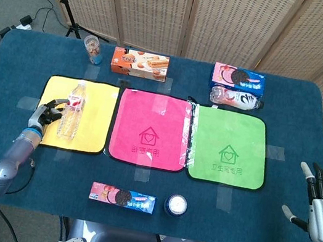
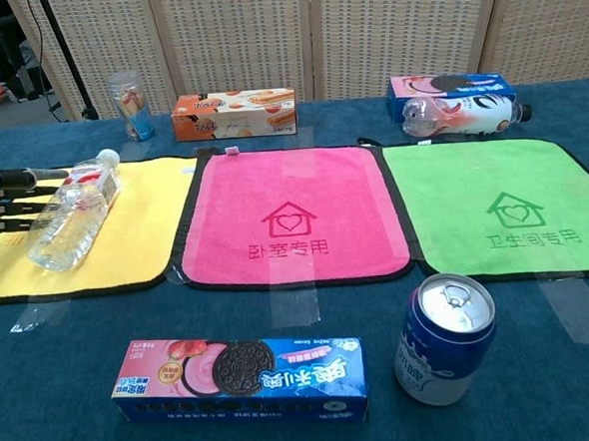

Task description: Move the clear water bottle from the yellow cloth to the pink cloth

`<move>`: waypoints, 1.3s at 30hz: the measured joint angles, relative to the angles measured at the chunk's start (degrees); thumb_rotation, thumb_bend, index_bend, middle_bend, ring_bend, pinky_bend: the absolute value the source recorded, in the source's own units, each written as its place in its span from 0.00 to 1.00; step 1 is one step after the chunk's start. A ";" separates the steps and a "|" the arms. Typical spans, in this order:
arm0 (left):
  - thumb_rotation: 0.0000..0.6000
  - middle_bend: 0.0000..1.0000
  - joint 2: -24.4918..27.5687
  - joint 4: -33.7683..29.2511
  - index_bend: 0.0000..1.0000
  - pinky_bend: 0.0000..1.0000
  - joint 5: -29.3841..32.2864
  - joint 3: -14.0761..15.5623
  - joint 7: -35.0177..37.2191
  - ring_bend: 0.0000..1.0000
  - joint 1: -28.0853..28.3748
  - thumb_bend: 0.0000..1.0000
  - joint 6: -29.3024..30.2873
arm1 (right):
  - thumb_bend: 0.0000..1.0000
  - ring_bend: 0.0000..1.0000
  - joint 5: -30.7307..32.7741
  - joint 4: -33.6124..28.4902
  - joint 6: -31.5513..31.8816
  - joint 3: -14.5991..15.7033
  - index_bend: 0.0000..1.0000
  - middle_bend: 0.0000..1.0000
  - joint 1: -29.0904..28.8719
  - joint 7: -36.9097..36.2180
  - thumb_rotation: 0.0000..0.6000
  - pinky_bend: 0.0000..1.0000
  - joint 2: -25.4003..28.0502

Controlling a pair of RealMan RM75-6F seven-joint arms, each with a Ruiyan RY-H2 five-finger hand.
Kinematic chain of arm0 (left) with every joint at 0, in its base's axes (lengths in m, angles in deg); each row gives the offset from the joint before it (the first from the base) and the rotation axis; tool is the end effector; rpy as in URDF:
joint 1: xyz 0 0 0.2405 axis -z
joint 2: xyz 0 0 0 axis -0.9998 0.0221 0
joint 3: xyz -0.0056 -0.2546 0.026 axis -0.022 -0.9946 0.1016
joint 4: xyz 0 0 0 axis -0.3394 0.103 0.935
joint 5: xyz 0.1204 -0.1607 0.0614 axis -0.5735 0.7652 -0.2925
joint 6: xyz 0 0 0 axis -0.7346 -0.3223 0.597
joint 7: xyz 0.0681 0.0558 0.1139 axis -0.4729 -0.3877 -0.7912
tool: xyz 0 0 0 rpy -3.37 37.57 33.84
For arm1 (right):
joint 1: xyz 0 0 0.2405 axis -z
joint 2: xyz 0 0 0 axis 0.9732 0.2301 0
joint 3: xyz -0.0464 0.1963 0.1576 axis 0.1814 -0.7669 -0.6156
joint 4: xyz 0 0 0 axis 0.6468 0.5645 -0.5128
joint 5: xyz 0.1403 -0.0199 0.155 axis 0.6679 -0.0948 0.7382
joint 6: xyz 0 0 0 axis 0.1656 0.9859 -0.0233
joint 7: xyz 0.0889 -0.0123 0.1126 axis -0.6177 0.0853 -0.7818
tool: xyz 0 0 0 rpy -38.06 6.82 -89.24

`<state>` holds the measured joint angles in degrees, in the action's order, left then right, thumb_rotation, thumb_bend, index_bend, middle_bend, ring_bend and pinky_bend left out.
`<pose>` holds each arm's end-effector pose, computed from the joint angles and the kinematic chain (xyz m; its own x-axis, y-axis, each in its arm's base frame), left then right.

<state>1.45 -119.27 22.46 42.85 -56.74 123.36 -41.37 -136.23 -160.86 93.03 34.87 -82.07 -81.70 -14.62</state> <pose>-0.2548 0.3732 0.0305 -0.8044 -0.0296 0.5934 0.4735 0.5714 0.6703 -0.3125 -0.1944 0.1694 0.3726 0.1229 0.9198 -0.9219 -0.0649 0.3821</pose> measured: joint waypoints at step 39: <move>1.00 0.16 -16.81 -1.44 0.31 0.20 6.61 -3.23 -9.94 0.18 15.75 1.00 9.90 | 0.00 0.00 1.98 0.02 -1.78 -0.39 0.02 0.00 -0.34 -1.94 1.00 0.00 0.74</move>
<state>-15.36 -120.72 29.08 39.62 -66.68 139.11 -31.47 -134.25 -160.84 91.26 34.48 -82.41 -83.64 -13.88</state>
